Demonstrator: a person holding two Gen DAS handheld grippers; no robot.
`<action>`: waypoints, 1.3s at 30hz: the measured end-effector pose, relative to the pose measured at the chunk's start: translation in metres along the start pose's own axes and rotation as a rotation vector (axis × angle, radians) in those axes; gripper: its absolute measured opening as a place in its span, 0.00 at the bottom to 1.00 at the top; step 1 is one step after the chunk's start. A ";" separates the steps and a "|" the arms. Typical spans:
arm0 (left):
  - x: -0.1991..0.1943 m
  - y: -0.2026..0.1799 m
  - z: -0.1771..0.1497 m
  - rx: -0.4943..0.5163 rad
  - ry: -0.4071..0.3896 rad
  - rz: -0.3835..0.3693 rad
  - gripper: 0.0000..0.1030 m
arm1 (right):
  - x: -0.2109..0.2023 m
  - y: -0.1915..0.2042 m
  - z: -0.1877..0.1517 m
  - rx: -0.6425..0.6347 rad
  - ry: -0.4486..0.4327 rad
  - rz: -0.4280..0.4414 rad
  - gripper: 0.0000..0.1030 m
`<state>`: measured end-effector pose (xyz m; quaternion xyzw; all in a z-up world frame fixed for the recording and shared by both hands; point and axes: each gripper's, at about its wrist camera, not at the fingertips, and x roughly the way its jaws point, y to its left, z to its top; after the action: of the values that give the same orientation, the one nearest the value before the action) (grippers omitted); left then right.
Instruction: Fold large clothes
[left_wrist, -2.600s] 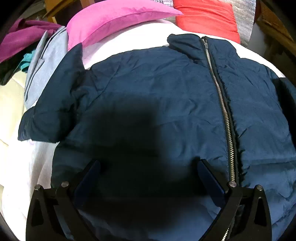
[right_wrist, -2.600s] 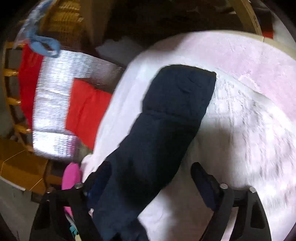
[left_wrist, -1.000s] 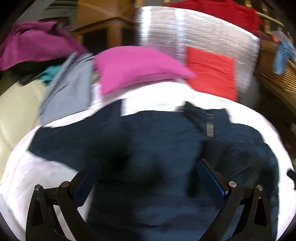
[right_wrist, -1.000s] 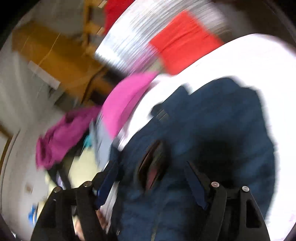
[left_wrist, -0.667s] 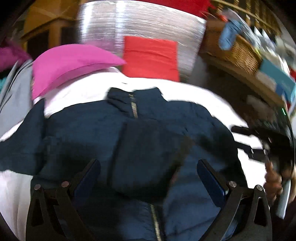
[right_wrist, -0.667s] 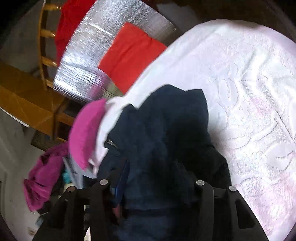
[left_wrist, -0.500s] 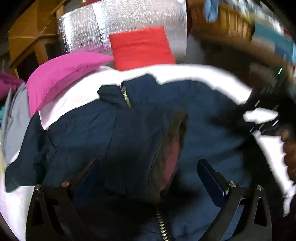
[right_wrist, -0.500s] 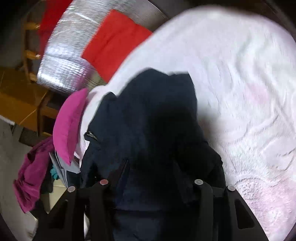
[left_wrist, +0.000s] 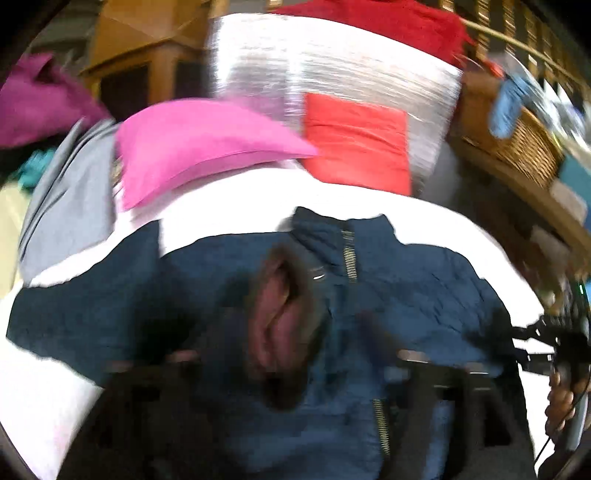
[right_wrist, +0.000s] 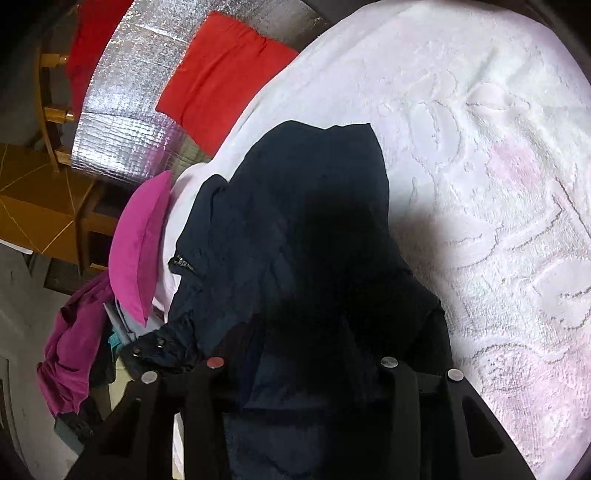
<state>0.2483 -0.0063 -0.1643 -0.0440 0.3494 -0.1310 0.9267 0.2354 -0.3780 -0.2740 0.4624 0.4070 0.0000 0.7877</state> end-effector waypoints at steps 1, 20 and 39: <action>0.000 0.012 0.000 -0.039 0.008 0.010 0.85 | -0.006 0.002 0.001 -0.011 -0.010 0.016 0.48; 0.045 0.061 -0.039 -0.257 0.336 -0.052 0.47 | -0.006 -0.002 0.013 -0.072 -0.123 -0.136 0.66; 0.041 0.049 -0.026 -0.295 0.158 -0.064 0.11 | -0.002 -0.006 0.013 -0.096 -0.104 -0.167 0.66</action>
<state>0.2712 0.0298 -0.2183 -0.1802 0.4349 -0.1109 0.8753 0.2399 -0.3916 -0.2743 0.3878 0.4021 -0.0702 0.8264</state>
